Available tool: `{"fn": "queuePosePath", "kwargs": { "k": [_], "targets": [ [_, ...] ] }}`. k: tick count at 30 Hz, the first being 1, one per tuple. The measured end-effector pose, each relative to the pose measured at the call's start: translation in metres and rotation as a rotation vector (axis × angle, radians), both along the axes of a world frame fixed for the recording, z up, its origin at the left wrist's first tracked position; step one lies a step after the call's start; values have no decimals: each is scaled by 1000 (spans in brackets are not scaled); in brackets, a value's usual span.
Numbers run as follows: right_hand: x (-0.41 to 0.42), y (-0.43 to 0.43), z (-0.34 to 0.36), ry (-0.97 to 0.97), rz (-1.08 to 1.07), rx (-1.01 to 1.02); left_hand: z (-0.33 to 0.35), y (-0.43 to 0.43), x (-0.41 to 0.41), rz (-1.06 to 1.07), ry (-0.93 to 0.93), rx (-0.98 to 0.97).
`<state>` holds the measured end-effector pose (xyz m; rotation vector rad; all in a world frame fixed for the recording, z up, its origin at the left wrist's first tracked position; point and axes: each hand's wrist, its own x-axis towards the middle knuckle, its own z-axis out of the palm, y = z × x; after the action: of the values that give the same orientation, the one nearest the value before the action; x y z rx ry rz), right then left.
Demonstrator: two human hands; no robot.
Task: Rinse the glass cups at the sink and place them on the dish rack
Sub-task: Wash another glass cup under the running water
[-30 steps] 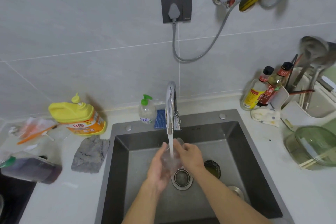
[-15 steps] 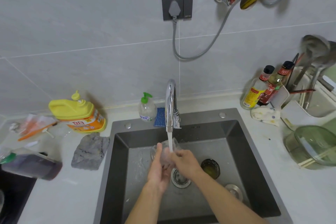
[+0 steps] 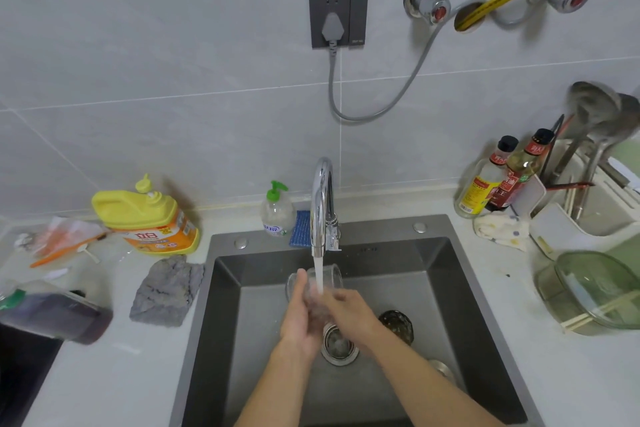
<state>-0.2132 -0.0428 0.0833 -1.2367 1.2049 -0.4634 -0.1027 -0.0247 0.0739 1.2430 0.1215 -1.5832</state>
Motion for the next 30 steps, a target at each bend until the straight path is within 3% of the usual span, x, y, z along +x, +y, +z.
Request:
{"fn": "queuePosePath", "kwargs": {
  "k": [4, 8, 12, 16, 18, 22, 25, 28, 30],
  "targets": [
    [-18, 3, 3, -49, 194, -217, 11, -8, 7, 7, 15, 40],
    [-10, 4, -1, 255, 147, -269, 13, -7, 2, 22, 18, 79],
    [0, 10, 3, 36, -44, -114, 13, -7, -4, 27, -13, 119],
    [-16, 4, -10, 166, 216, -255, 9, -5, 5, 7, 26, 152],
    [-19, 0, -10, 262, 231, -308, 9, -2, 8, -29, 44, 143],
    [-10, -1, 1, 126, -26, -324, 12, 4, 2, -112, -75, 131],
    [-9, -5, -1, 219, -100, -367, 2, 5, -2, -135, -260, 167],
    [-5, -7, 5, 209, -149, -376, 11, 9, -11, -189, -302, 142],
    [-1, -5, 10, 125, -245, -277, 18, 11, -15, -215, -282, 117]
  ]
}}
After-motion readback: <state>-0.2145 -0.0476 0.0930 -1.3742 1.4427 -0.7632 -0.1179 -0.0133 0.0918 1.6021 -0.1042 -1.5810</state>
